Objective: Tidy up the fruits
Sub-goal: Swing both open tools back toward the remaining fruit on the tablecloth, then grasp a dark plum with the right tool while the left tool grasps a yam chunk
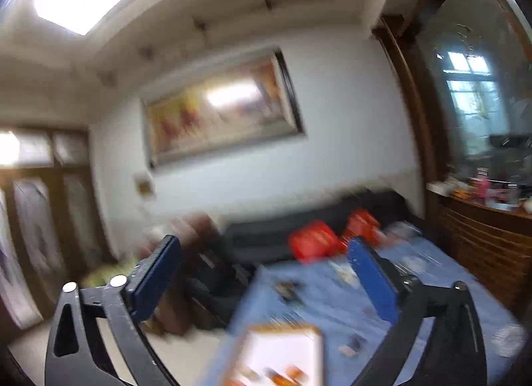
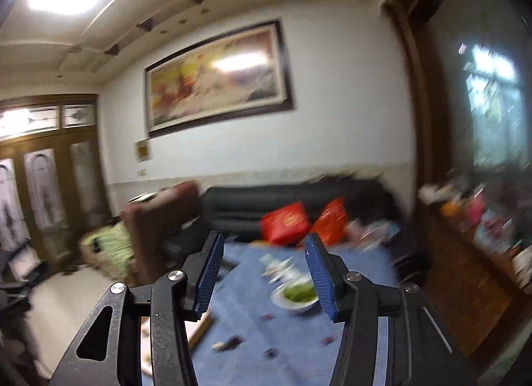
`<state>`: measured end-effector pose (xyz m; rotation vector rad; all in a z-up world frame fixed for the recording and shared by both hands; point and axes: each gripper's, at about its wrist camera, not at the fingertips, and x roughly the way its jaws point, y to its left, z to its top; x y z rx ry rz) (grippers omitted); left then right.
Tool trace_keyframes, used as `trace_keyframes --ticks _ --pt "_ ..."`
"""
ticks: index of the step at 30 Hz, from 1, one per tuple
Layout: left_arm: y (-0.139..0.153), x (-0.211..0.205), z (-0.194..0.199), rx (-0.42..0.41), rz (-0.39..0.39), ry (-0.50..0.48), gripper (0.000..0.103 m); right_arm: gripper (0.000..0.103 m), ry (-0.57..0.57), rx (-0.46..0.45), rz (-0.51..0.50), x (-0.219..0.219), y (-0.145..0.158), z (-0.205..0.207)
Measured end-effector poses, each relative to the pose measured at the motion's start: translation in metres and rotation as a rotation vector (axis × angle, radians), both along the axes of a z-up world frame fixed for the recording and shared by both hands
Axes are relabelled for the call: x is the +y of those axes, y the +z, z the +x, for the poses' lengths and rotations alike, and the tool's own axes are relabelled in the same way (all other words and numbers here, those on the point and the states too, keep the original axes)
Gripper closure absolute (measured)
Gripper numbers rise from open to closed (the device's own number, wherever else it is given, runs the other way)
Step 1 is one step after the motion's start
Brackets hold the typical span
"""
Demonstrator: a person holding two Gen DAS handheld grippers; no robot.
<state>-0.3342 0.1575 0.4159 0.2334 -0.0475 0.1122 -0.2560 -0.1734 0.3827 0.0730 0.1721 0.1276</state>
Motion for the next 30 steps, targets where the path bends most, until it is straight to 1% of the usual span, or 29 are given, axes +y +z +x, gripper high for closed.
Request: trace_keyframes --ticks 2,3,4,5,6,7,9,10,12,15,17,18,21,22,23,25,27,29,30 --pt "0.017 0.0 -0.013 -0.117 0.036 0.066 0.0 0.044 -0.077 -0.044 -0.023 -0.012 0.03 -0.01" --pt "0.022 0.002 -0.014 -0.154 0.046 0.089 0.0 0.04 -0.097 -0.061 -0.021 -0.017 0.039 -0.015" --pt "0.024 0.006 -0.01 -0.157 0.049 0.095 0.0 0.038 -0.111 -0.075 -0.015 -0.023 0.046 -0.019" --pt "0.024 0.01 -0.004 -0.126 0.043 0.089 0.0 0.035 -0.126 -0.092 -0.005 -0.029 0.05 -0.023" --pt "0.018 0.017 0.01 -0.061 0.018 0.081 0.0 0.032 -0.131 -0.097 0.001 -0.031 0.049 -0.025" --pt "0.012 0.022 0.018 -0.027 -0.006 0.076 0.0 0.031 -0.13 -0.097 0.005 -0.032 0.045 -0.026" --pt "-0.011 0.032 0.038 0.043 -0.051 0.047 0.0 0.028 -0.12 -0.079 0.022 -0.034 0.026 -0.018" --pt "-0.027 0.036 0.05 0.089 -0.068 0.031 0.0 0.028 -0.11 -0.057 0.031 -0.035 0.014 -0.012" --pt "-0.051 0.037 0.071 0.152 -0.09 0.003 0.0 0.028 -0.083 0.017 0.043 -0.032 -0.021 0.009" --pt "-0.09 0.032 0.107 0.271 -0.11 -0.058 0.0 0.028 -0.062 0.155 0.041 -0.028 -0.075 0.043" --pt "-0.117 0.026 0.132 0.364 -0.138 -0.108 0.0 0.028 -0.021 0.259 0.056 -0.021 -0.121 0.071" --pt "-0.132 0.024 0.15 0.431 -0.173 -0.152 0.0 0.028 -0.002 0.303 0.065 -0.019 -0.142 0.083" --pt "-0.173 0.021 0.182 0.584 -0.275 -0.244 0.0 0.028 0.09 0.454 0.121 -0.007 -0.209 0.127" --pt "-0.183 0.021 0.189 0.614 -0.296 -0.258 0.0 0.029 0.113 0.495 0.134 -0.002 -0.229 0.141" --pt "-0.194 0.02 0.197 0.64 -0.31 -0.268 0.0 0.032 0.13 0.533 0.136 0.004 -0.25 0.155" --pt "-0.218 0.014 0.208 0.676 -0.304 -0.272 0.0 0.039 0.148 0.589 0.12 0.019 -0.285 0.177" --pt "-0.238 0.007 0.215 0.703 -0.279 -0.268 0.0 0.05 0.176 0.645 0.098 0.036 -0.318 0.201" --pt "-0.254 -0.002 0.226 0.733 -0.25 -0.268 0.0 0.052 0.189 0.695 0.066 0.053 -0.35 0.223" --pt "-0.261 -0.007 0.228 0.745 -0.228 -0.267 0.001 0.052 0.177 0.704 0.046 0.058 -0.357 0.229"
